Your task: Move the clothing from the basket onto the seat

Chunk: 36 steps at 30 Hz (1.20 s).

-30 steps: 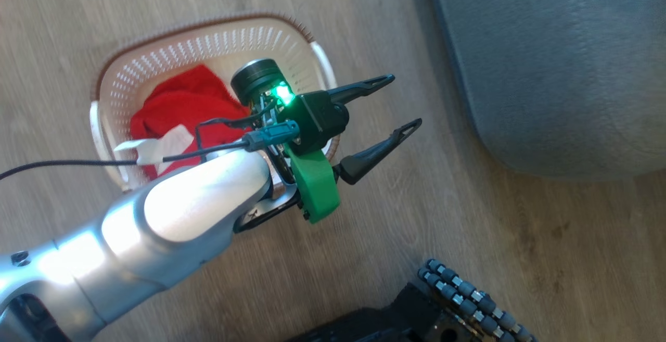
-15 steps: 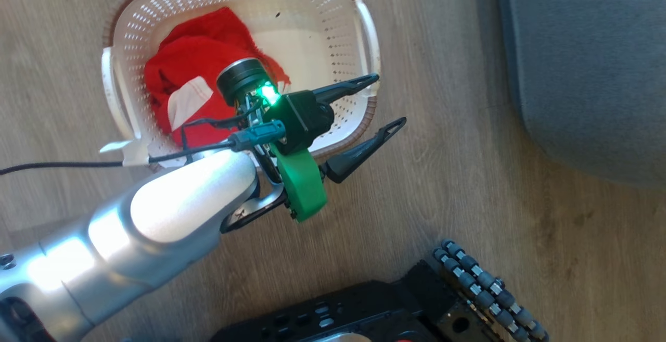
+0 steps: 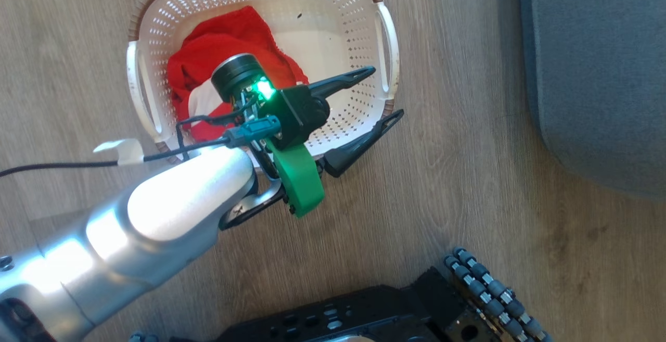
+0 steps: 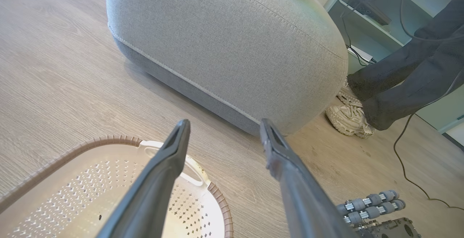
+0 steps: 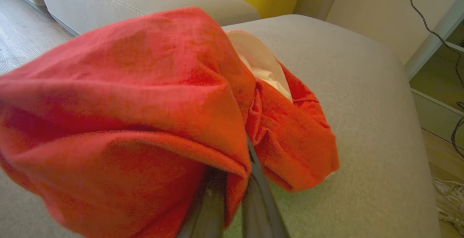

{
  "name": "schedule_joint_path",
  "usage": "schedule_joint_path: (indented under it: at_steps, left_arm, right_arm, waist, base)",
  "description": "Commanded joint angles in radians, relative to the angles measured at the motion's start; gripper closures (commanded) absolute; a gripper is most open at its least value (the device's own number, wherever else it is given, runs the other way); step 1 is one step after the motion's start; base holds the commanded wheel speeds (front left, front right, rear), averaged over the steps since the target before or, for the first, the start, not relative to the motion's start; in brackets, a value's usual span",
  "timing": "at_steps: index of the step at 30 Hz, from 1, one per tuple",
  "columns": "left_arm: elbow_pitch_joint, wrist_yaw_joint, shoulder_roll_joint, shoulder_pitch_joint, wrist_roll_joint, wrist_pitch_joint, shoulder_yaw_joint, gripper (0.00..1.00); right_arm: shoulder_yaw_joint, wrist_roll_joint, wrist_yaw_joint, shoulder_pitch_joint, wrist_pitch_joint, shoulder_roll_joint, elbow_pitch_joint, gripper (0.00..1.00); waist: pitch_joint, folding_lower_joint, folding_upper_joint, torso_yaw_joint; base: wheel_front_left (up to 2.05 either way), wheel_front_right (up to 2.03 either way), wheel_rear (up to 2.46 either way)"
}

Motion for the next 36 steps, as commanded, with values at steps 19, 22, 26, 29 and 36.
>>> schedule_joint_path:
  at_steps: [19, 22, 26, 29, 36]
  left_arm:
    - [0.013, 0.001, -0.066, 0.162, 0.003, -0.005, 0.148, 0.0]
    - [0.02, 0.001, -0.074, 0.194, 0.007, -0.005, 0.18, 0.0]
    - [0.032, 0.001, -0.084, 0.237, 0.015, -0.005, 0.221, 0.0]
    - [0.046, 0.001, -0.094, 0.275, 0.022, -0.005, 0.268, 0.0]
    - [0.089, 0.001, -0.11, 0.354, 0.041, -0.005, 0.38, 0.0]
  right_arm:
    - [0.305, 0.198, 0.007, 0.344, -0.083, -0.006, -0.174, 0.0]
    - [0.358, 0.211, 0.007, 0.392, -0.083, 0.002, -0.236, 0.0]
    - [0.419, 0.22, 0.007, 0.432, -0.083, 0.02, -0.296, 0.0]
    - [0.472, 0.22, 0.007, 0.45, -0.083, 0.039, -0.333, 0.0]
    - [0.578, 0.197, 0.007, 0.487, -0.083, 0.084, -0.401, 0.0]
  waist:
    - [-0.208, -0.0001, 0.0, 0.059]
    - [-0.241, -0.0001, 0.0, 0.072]
    - [-0.285, -0.0001, 0.0, 0.094]
    - [-0.321, -0.0001, 0.0, 0.112]
    - [-0.392, -0.0001, 0.0, 0.153]
  base:
    - [0.0, 0.0, 0.0]
    - [0.0, 0.0, 0.0]
    - [0.0, 0.0, 0.0]
    - [0.0, 0.0, 0.0]
    - [0.0, 0.0, 0.0]
